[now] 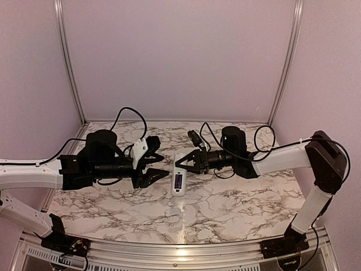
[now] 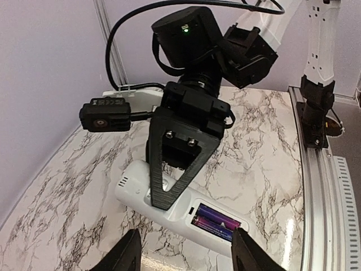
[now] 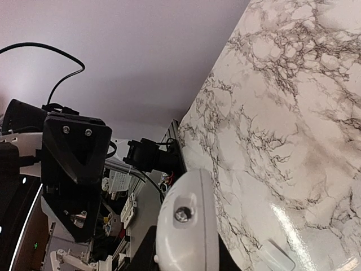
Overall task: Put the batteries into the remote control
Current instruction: Adjust the battery in the battery compartment.
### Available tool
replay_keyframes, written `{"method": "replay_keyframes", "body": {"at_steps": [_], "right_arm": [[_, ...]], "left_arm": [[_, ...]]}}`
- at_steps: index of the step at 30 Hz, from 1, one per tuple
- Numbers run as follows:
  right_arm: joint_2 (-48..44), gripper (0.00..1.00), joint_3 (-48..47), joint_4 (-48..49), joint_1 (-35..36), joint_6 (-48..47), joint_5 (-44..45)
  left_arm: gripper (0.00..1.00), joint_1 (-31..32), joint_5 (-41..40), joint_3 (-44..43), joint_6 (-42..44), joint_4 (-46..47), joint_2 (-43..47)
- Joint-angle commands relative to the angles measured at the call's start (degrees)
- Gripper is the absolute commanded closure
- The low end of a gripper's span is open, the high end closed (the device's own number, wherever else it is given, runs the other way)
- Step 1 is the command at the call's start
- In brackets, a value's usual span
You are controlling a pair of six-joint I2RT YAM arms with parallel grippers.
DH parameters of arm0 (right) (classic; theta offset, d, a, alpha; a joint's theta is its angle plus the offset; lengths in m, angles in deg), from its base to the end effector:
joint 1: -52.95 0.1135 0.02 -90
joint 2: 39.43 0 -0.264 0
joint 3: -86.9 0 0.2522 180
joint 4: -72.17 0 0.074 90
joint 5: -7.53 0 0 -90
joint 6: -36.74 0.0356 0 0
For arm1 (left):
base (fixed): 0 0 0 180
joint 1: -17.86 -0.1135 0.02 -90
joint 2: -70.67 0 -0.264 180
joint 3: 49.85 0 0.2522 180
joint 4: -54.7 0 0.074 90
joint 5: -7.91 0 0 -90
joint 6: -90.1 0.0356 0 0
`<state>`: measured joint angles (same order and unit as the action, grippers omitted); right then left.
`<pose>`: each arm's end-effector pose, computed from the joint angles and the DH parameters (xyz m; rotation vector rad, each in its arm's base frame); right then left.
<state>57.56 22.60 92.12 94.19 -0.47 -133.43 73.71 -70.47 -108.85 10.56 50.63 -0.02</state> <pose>0.2513 0.2571 0.2181 -0.5675 2.1071 1.8548 0.1537 -0.2394 0.2820 1.1614 1.5104 -0.7330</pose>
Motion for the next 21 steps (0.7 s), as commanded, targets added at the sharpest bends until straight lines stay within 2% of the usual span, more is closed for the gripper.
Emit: {"method": "replay_keyframes", "body": {"at_steps": [1,6,9,21], "right_arm": [[1.2,1.0,-1.9,-0.2,-0.1,1.0,-1.4],[1.7,1.0,-3.4,-5.5,1.9,-4.3,0.3],[1.5,1.0,-4.4,-9.3,2.9,-7.3,2.0],[0.5,1.0,-4.8,-12.7,4.7,-10.9,4.6]], "left_arm": [[0.48,5.1,-3.8,-0.1,13.9,-6.5,-1.0],[0.63,7.6,-5.8,-2.3,17.6,-8.8,-4.7],[0.67,8.0,-6.1,-3.1,19.0,-8.9,-5.8],[0.73,8.8,-9.5,-6.4,21.7,-10.9,-10.1]]}}
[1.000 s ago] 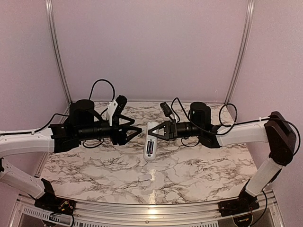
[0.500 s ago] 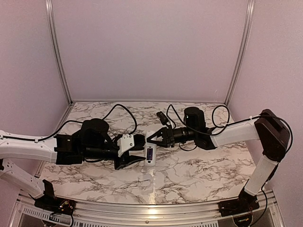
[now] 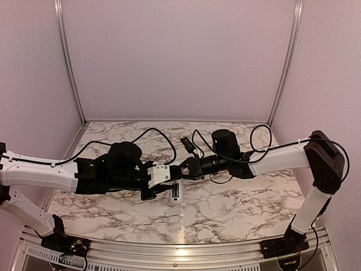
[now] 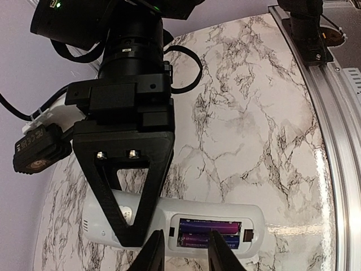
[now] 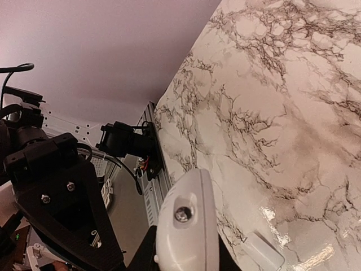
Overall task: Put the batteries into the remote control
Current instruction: Adjust the battery in the battery compartment.
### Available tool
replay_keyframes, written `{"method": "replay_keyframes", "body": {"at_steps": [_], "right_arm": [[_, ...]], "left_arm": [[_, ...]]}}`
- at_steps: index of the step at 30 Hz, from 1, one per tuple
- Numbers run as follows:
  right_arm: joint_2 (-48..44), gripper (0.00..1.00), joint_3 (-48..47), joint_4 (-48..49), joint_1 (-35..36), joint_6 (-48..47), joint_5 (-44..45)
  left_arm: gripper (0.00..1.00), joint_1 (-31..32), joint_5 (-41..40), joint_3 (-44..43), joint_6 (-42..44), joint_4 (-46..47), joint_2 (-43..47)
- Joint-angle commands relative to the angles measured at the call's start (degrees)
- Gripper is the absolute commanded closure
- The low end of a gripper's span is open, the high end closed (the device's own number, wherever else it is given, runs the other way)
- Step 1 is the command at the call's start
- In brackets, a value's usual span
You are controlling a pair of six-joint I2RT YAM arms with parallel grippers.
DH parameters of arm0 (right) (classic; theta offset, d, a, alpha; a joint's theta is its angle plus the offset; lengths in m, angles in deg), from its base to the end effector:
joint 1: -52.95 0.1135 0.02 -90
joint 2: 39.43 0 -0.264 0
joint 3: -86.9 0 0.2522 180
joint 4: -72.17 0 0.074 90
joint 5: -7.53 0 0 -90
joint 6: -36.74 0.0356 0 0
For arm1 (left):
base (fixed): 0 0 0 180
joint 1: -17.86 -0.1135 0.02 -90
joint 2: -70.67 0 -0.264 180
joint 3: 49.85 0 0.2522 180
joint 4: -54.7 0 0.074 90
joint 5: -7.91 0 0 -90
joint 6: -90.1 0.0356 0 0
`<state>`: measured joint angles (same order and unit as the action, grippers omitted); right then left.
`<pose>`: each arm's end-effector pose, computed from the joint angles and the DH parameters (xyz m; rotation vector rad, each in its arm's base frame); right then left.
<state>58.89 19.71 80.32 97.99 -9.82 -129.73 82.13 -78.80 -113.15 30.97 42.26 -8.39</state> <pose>0.2390 0.2764 0.2060 -0.6742 2.2113 1.7217 0.1324 -0.2794 0.2524 1.5656 1.3825 -0.4166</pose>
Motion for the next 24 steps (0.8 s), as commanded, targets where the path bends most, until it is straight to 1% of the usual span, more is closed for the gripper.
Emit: {"method": "replay_keyframes", "body": {"at_steps": [1,17,24], "right_arm": [[-0.8,1.0,-1.9,-0.8,0.8,-1.6,0.9],[-0.7,1.0,-2.2,-0.4,1.4,-2.0,0.3],[-0.5,1.0,-2.6,-0.8,1.3,-2.5,0.2]], "left_arm": [[0.73,0.5,-1.3,-2.4,1.4,-3.1,-2.2],[0.76,0.5,-2.9,-4.5,1.8,-4.5,-5.8],[0.79,0.5,-2.6,-6.4,1.9,-8.0,-8.5]]}}
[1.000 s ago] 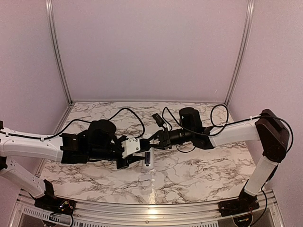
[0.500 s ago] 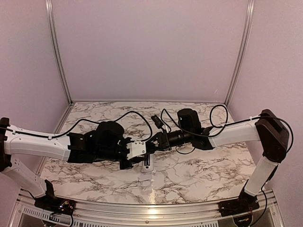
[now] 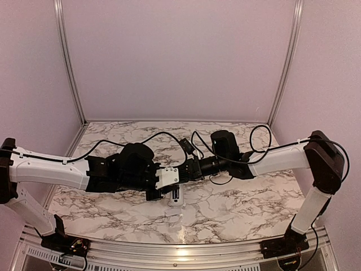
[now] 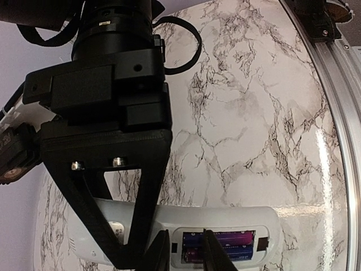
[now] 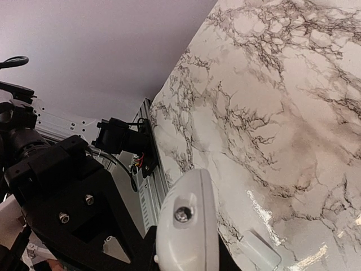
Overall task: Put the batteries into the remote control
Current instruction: Adjust the battery in the battery compartment.
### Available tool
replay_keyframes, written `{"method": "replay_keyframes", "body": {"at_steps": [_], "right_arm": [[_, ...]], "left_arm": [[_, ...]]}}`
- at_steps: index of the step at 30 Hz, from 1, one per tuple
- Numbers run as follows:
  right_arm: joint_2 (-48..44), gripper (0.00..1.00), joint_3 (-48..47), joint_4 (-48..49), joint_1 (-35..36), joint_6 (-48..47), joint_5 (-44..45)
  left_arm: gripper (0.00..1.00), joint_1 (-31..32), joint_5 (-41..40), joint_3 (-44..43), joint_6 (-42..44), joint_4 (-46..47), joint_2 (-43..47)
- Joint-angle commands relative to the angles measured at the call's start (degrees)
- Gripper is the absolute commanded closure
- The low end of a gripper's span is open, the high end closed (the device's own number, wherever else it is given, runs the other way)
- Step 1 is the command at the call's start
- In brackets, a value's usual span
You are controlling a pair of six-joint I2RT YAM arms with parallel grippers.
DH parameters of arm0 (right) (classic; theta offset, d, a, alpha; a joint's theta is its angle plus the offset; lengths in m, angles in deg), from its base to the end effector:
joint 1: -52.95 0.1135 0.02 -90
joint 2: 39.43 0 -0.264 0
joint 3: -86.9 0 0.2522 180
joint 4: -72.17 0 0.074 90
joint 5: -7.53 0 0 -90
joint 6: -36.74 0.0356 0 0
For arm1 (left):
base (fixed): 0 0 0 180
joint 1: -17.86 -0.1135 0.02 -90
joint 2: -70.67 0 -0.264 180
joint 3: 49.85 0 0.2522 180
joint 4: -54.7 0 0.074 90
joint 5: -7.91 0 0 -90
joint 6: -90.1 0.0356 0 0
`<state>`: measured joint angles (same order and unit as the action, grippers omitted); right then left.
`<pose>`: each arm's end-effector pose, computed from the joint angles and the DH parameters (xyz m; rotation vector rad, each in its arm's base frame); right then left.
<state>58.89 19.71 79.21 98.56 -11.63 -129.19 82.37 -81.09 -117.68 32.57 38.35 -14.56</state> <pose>0.2361 0.2782 0.2042 -0.7032 2.2125 1.6989 0.1414 -0.2980 0.2403 1.6389 1.4369 -0.3398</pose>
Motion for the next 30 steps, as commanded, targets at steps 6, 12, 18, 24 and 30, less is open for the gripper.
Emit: {"method": "replay_keyframes", "body": {"at_steps": [6,12,18,24,30], "right_arm": [[-1.1,1.0,-2.5,0.5,0.9,-1.0,-0.5],[-1.7,1.0,-2.3,1.0,0.9,-0.9,-0.5],[-1.6,1.0,-1.8,2.3,0.2,-0.4,-0.3],[-3.3,1.0,2.5,7.3,-5.2,3.2,2.7],[-7.4,1.0,6.5,11.2,-6.7,5.1,11.6]], "left_arm": [[0.83,0.3,0.2,-3.4,-0.4,-7.3,-4.9],[0.84,0.3,1.9,-2.9,-0.4,-9.1,-5.5],[0.79,0.4,1.8,-1.2,-1.1,-7.0,-4.1],[0.34,0.2,-2.1,2.2,-13.1,5.4,2.8],[0.01,0.0,-11.3,0.2,-29.8,10.1,3.0]]}}
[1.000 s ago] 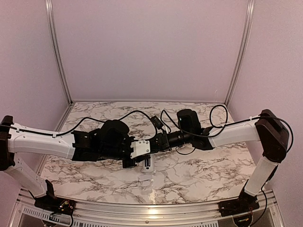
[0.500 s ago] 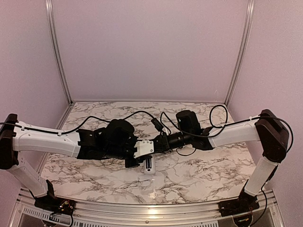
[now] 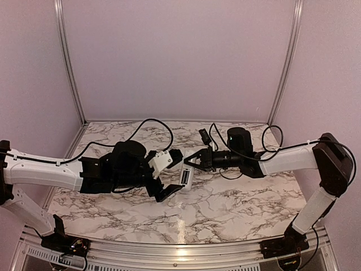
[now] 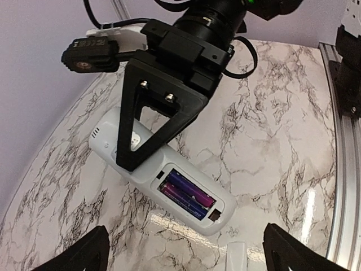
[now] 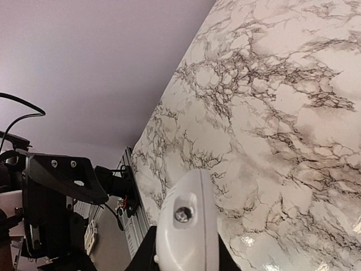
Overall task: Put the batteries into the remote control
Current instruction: Adjust the battery in the battery compartment, then pass from the right arm to the left
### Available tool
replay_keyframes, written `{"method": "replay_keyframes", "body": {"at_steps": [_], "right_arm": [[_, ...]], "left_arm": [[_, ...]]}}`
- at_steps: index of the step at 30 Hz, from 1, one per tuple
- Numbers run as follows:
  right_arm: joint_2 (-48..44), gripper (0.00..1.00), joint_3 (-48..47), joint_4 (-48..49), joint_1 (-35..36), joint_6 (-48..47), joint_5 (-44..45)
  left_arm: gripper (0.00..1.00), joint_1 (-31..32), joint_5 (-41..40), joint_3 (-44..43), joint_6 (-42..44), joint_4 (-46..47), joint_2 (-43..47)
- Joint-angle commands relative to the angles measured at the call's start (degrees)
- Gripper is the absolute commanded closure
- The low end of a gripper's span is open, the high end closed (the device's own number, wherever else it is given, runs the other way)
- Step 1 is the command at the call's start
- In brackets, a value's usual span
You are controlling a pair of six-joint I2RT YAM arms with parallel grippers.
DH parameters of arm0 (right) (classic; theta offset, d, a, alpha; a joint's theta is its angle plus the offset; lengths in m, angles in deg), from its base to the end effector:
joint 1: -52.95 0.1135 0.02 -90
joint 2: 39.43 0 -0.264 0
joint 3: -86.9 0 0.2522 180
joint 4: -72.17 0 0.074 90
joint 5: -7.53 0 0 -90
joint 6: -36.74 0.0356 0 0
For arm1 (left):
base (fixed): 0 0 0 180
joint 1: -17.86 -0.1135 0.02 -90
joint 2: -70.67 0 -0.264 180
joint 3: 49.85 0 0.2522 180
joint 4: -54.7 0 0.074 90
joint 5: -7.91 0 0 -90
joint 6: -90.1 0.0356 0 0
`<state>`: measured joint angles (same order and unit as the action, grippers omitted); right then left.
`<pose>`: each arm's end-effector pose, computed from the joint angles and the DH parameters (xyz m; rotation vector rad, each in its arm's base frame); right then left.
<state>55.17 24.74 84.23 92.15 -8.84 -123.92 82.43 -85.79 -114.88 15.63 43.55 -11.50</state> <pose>0.2551 0.2385 0.2063 -0.4653 2.1651 1.5967 0.1401 -0.2893 0.2488 1.3173 1.6299 -0.4579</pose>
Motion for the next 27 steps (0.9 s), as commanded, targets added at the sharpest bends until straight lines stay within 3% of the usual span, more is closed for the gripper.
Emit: {"method": "replay_keyframes", "body": {"at_steps": [1,7,12,27], "right_arm": [[-4.4,1.0,2.2,6.7,-0.3,2.7,7.7],[-9.4,1.0,5.5,8.3,-0.3,3.0,16.1],[-11.4,1.0,7.1,9.7,-0.2,3.5,18.2],[-12.8,1.0,8.8,11.9,1.6,3.3,19.2]], "left_arm": [[0.01,-0.1,-7.2,-3.8,-14.4,3.8,-1.2],[0.01,0.0,-10.1,-6.6,-23.4,4.5,-7.2],[0.03,0.1,-8.7,-9.7,-24.2,4.5,-11.8],[0.34,0.1,-8.0,-16.3,-23.1,4.5,-19.3]]}}
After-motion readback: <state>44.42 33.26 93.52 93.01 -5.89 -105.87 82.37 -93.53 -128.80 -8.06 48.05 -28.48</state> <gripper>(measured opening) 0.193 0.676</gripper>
